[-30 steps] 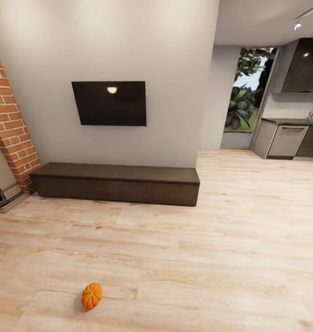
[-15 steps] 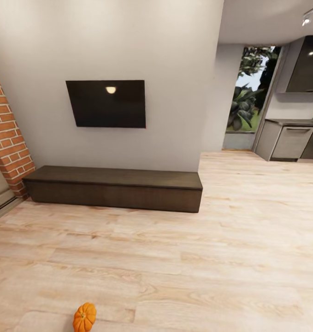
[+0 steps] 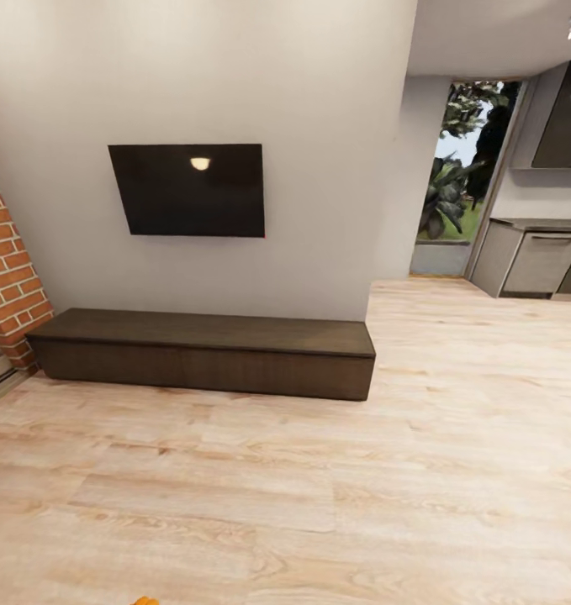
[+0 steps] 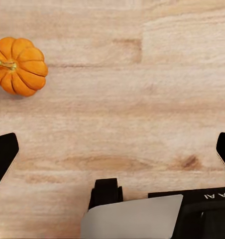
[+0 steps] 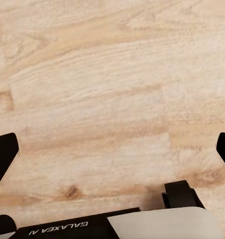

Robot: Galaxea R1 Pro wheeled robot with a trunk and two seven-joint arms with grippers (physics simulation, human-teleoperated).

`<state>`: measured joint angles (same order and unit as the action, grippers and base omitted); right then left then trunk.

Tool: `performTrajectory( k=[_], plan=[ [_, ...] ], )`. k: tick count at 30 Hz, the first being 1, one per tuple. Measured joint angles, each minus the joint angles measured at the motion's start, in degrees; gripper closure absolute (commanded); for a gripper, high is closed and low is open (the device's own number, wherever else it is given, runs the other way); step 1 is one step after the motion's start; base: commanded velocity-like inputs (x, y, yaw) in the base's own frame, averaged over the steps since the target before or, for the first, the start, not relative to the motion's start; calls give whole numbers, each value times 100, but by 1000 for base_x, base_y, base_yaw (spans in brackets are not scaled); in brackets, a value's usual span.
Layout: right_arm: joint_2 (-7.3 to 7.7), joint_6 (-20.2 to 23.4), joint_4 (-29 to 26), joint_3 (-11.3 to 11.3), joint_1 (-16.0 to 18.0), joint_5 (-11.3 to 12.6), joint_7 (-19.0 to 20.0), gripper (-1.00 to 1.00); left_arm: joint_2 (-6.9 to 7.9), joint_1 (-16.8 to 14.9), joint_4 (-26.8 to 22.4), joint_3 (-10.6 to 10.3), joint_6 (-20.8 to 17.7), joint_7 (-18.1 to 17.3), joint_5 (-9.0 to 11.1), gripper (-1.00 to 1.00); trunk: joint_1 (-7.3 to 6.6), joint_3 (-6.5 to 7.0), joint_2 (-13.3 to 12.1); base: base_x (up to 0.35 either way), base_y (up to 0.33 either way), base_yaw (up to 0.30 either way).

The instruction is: Place each of the two pumpkins and all three candles from the living room inside a cabinet in the living room (use any cabinet), then make sure every cabinet is closed, and position the cauldron so it is next to a table in the living room.

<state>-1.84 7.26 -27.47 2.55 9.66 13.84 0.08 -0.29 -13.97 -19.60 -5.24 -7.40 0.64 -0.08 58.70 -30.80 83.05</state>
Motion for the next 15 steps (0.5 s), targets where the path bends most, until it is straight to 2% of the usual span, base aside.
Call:
performTrajectory(
  k=[8, 15],
  plan=[
    [-4, 5, 0, 0, 0, 0, 0, -100, -2, 0, 4, -4, 1, 0, -2, -100, 0, 0, 0, 330, -12, -8],
    [-4, 7, 0, 2, 0, -2, -13, -100, -8, 0, 5, -7, 1, 0, -6, -100, 0, 0, 0, 307, -141, -5]
  ],
)
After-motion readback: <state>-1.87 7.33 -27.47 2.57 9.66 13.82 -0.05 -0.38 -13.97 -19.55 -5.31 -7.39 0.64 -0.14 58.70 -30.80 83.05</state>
